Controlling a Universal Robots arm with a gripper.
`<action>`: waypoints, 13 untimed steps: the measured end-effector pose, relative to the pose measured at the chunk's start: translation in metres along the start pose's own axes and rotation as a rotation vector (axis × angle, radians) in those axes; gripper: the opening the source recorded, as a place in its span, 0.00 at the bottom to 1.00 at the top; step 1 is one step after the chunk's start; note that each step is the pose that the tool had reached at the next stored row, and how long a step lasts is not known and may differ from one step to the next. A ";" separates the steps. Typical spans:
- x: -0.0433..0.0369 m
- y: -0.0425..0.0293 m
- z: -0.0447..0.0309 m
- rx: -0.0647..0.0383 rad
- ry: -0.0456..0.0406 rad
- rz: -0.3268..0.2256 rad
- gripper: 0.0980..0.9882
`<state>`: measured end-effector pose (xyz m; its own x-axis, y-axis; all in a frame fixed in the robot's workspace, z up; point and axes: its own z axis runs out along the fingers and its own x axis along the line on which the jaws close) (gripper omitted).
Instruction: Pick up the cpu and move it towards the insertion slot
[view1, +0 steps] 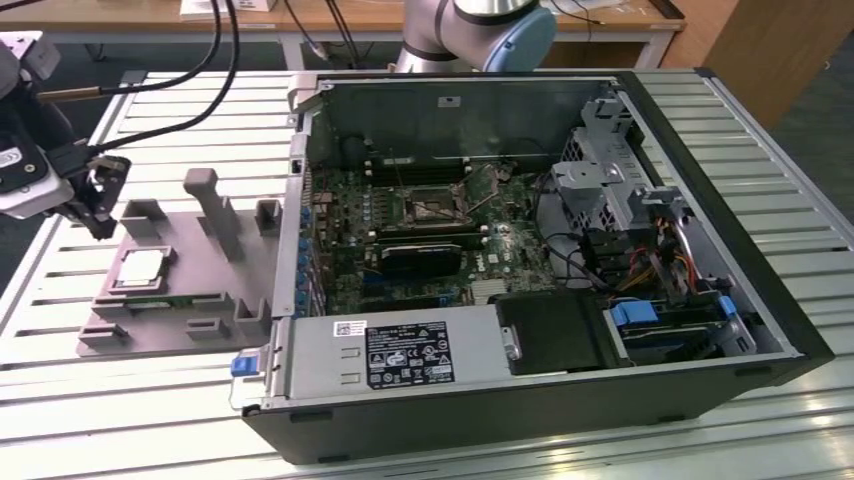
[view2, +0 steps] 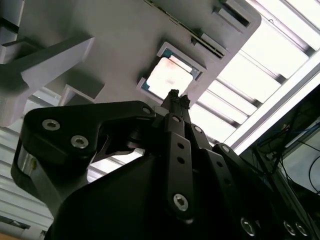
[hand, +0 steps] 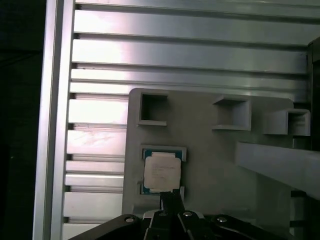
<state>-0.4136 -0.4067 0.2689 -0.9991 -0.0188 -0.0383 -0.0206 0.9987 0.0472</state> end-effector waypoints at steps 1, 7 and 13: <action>0.0001 -0.0001 0.0019 0.000 -0.0001 0.000 0.00; 0.0005 -0.0006 0.0127 0.000 -0.0001 0.005 0.00; 0.0009 -0.0007 0.0235 0.001 -0.0014 0.030 0.00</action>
<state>-0.4137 -0.4063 0.2454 -0.9992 0.0112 -0.0383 0.0094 0.9988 0.0472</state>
